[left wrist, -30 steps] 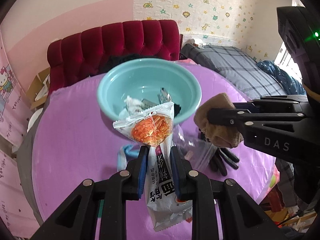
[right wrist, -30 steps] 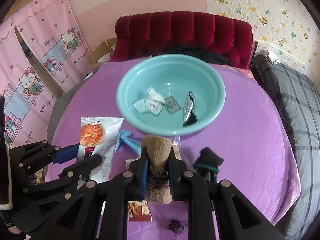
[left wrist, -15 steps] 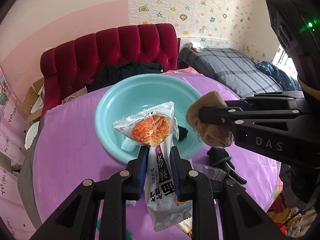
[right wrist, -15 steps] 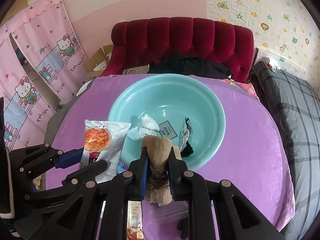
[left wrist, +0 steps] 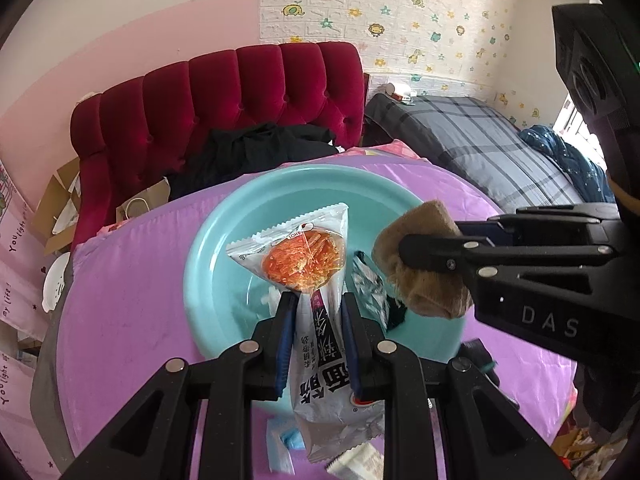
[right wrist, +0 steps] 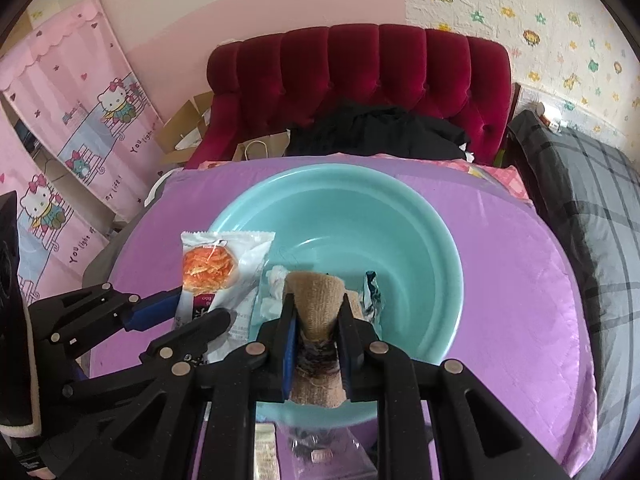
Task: Organize soft objects
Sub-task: 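Lift and carry the burlap snack and white packet over the basin with both tools, then open both tools to drop the snack and packet into the basin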
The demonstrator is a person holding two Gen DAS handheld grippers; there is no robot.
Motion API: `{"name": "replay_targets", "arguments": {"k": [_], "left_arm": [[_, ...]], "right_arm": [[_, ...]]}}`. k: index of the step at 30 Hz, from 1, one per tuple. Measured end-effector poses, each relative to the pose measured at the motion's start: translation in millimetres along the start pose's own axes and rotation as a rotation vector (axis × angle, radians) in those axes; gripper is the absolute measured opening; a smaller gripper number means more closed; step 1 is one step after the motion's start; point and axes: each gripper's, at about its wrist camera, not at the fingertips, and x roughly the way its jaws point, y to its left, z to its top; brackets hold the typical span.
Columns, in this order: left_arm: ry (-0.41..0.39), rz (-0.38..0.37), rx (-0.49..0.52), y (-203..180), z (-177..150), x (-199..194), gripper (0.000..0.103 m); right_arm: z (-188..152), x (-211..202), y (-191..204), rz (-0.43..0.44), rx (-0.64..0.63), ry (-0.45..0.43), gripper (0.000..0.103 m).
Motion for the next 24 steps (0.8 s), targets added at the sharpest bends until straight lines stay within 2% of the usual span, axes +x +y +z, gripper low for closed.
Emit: {"name": "replay_targets", "arguments": {"k": [13,22,24], "left_arm": [[0.057,0.023,0.014,7,15,70,0.025],[0.083,0.028,0.021,11,10,88,0.025],[0.078,0.027,0.024,9,11,85,0.026]], "right_arm": [[23,55,-23,-0.009,0.066,0.023,0.019],[21,91,-32,0.026,0.109,0.087,0.019],[22,93,-32,0.026,0.121,0.088,0.022]]}}
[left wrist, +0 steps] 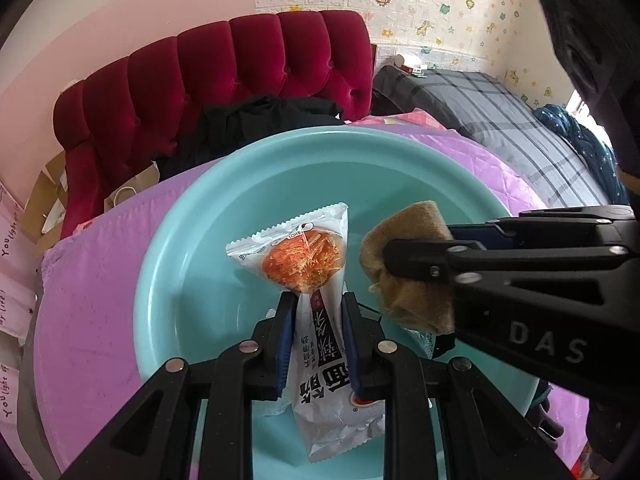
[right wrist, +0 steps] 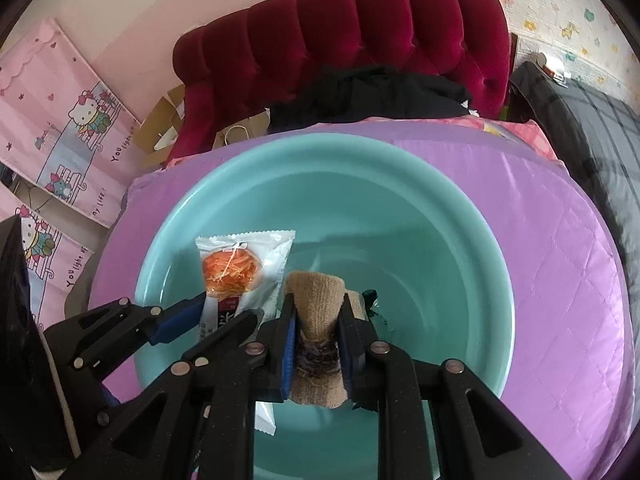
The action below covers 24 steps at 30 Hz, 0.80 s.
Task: Organize soft objects
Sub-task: 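Open both tools to drop the snack and packet into the basin, then withdraw both tools from the basin toward the table items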
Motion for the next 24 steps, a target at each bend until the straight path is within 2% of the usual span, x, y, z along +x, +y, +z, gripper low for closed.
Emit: {"name": "replay_targets", "arguments": {"k": [2,3,4,5,6,7,8,9,11,14,24], "left_arm": [[-0.002,0.007,-0.006,1,0,-2,0.026],[-0.004,0.016,-0.009,2,0,-3,0.030],[-0.005,0.023,-0.012,2,0,-5,0.032],[-0.008,0.027,-0.012,3,-1,-6,0.039],[-0.009,0.034,-0.009,3,-2,-7,0.058],[-0.009,0.042,-0.006,3,-3,-8,0.071],[-0.015,0.044,-0.007,3,-4,-10,0.090],[-0.024,0.043,-0.010,4,-6,-12,0.097],[-0.042,0.055,-0.014,4,-8,-17,0.102],[-0.046,0.070,-0.037,6,-11,-23,0.103],[-0.057,0.088,-0.045,-1,-27,-55,0.103]], "right_arm": [[1,0,2,0.005,-0.008,0.003,0.027],[1,0,3,0.001,-0.013,0.004,0.031],[1,-1,2,-0.007,-0.012,0.000,0.043],[1,-2,1,-0.007,-0.007,-0.005,0.051],[0,-3,0,-0.006,0.000,-0.008,0.052],[0,-5,-1,-0.012,0.004,-0.012,0.055],[-1,-6,-1,-0.025,0.004,-0.015,0.065],[-1,-8,-1,-0.039,0.004,-0.019,0.071],[-2,-11,-3,-0.043,0.004,-0.028,0.087],[-5,-17,-3,-0.075,-0.007,-0.041,0.102],[-26,-43,2,-0.095,-0.021,-0.063,0.103]]}}
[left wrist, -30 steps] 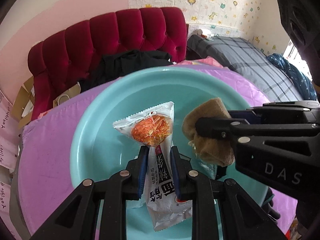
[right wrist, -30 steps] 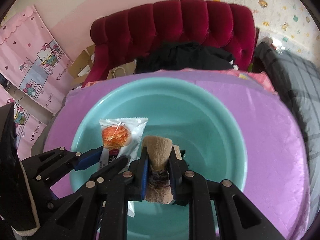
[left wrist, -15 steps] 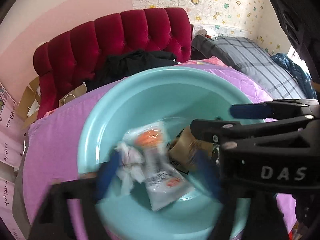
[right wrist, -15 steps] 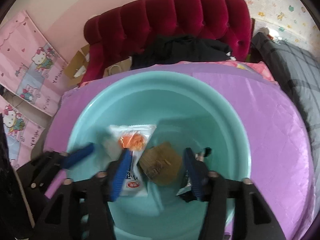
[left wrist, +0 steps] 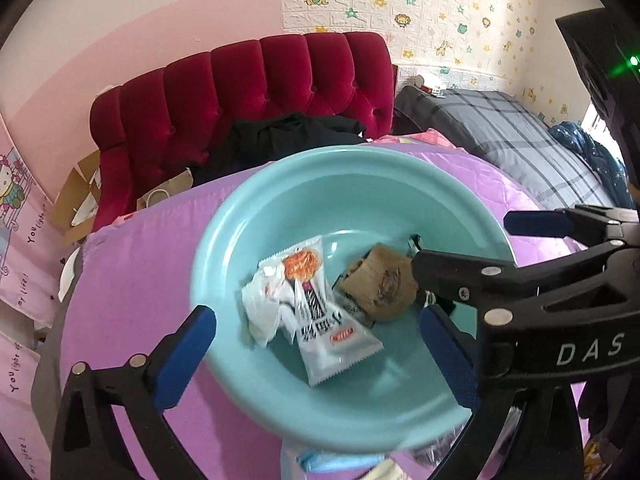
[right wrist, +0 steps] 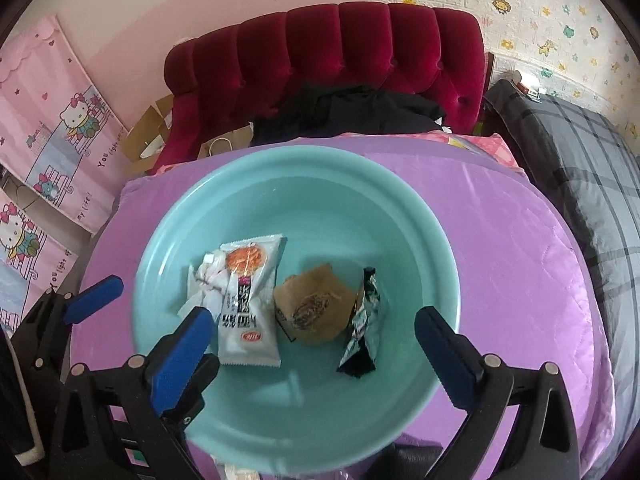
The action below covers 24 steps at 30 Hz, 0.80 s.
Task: Organize soft objects
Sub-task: 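Withdraw both tools from the basin toward the table items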
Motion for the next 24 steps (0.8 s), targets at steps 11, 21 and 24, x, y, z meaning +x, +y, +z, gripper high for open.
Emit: {"name": "replay_targets", "arguments": {"k": [11,21,24], "left_arm": [[-0.036,0.037,0.016,-7,-24,-45,0.103],[-0.057,0.049,0.005,-9,-55,-80,0.103],[-0.066,0.056,0.003,-8,-66,-88,0.103]], "right_arm": [[-29,-39,6,-0.009,-0.025,-0.015,0.103],[-64,-73,8,-0.009,-0.030,-0.030,0.103],[-76,-82,10,-0.026,-0.045,-0.043,0.103]]}}
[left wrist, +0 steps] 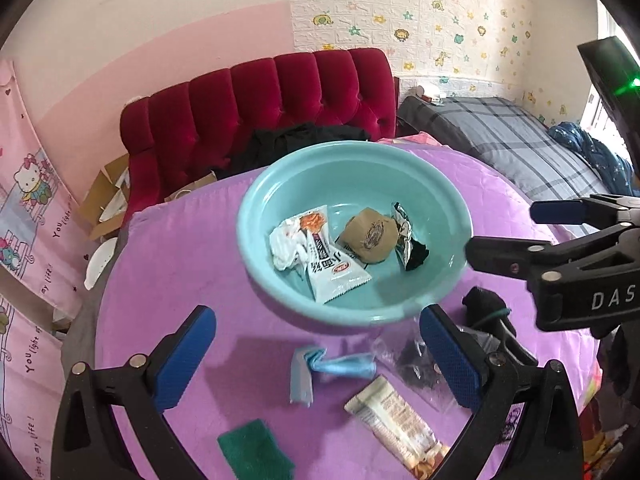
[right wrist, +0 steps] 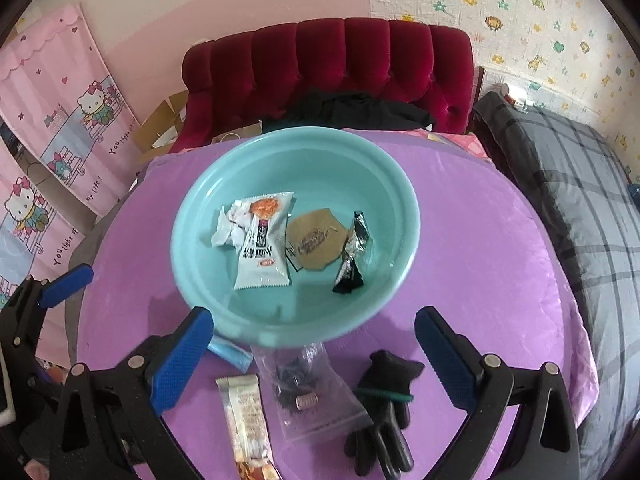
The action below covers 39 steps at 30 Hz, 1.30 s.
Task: Organize soft objects
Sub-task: 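Withdraw both tools from the basin toward the table items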
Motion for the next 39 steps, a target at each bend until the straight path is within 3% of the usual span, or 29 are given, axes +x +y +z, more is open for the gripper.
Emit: {"name": "replay_targets", "arguments": {"k": [13,21,39], "left_arm": [[-0.044,0.000,-0.014,7,-54,-29,0.103],[-0.037,0.022,-0.034,17,-95,-35,0.103],[0.023,0.036,-0.062,33,-168,-19,0.103]], "right_arm": [[-61,-26,-8,-0.005,0.033,-0.034,0.103],[-96,-38,-8,-0.050,0.021,-0.059,0.103],[-179,-10,-23,-0.103,0.066,0.033,0.103]]}}
